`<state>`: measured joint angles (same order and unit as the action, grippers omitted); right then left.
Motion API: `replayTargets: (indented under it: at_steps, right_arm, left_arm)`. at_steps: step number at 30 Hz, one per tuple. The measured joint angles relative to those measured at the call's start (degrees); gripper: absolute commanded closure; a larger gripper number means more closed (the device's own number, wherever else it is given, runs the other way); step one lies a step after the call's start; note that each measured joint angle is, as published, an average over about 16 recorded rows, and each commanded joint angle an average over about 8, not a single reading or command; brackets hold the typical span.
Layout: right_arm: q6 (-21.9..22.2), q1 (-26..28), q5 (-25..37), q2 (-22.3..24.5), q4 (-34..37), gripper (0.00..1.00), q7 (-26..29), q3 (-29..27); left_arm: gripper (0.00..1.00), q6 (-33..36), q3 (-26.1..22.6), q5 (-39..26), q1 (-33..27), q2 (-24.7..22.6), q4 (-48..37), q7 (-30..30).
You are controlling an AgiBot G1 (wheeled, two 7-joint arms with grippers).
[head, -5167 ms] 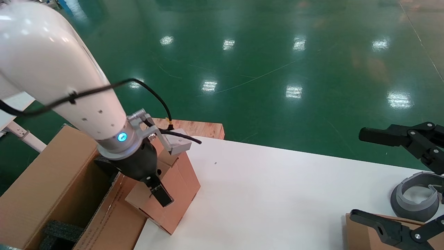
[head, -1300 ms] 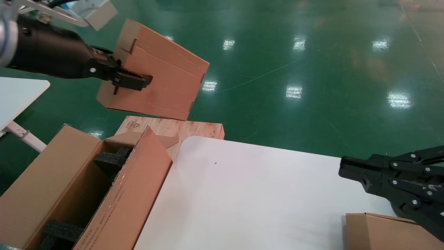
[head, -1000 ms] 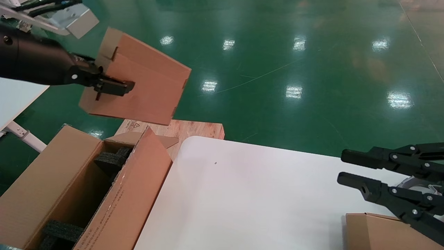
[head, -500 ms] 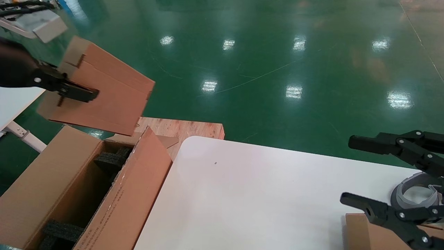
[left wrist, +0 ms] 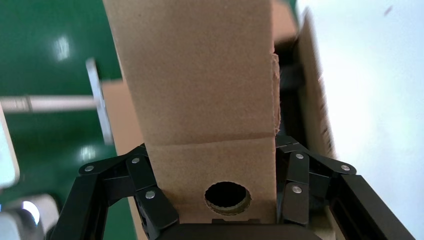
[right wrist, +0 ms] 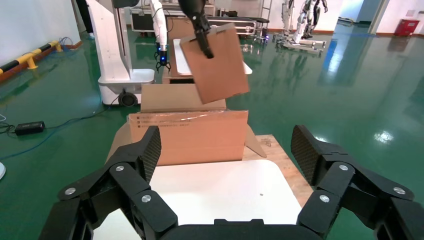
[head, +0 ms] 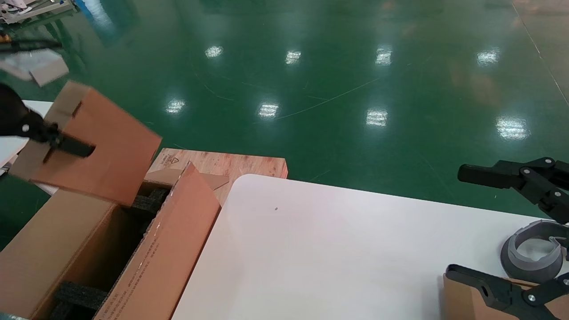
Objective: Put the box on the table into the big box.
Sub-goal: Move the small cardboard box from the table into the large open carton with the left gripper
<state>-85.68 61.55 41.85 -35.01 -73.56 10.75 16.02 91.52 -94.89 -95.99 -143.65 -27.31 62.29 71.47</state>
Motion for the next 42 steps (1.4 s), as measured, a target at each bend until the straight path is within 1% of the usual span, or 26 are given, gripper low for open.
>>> replayTargets:
  at_steps: [10, 19, 30, 42]
  right_arm:
    - [0.0, 0.0, 0.0, 0.0, 0.0, 0.0, 0.0, 0.0]
    - [0.0, 0.0, 0.0, 0.0, 0.0, 0.0, 0.0, 0.0]
    - [0.0, 0.0, 0.0, 0.0, 0.0, 0.0, 0.0, 0.0]
    - [0.0, 0.0, 0.0, 0.0, 0.0, 0.0, 0.0, 0.0]
  left_arm:
    - [1.0, 1.1, -7.5, 1.5, 1.3, -3.2, -7.4, 0.2]
    - [1.0, 1.5, -11.8, 5.0, 3.1, -5.0, -11.7, -0.3]
    - [1.0, 0.6, -14.2, 9.0, 8.4, -5.9, -15.7, -2.8]
    - [1.0, -2.1, -14.3, 11.3, 12.8, -6.2, -21.2, -7.2]
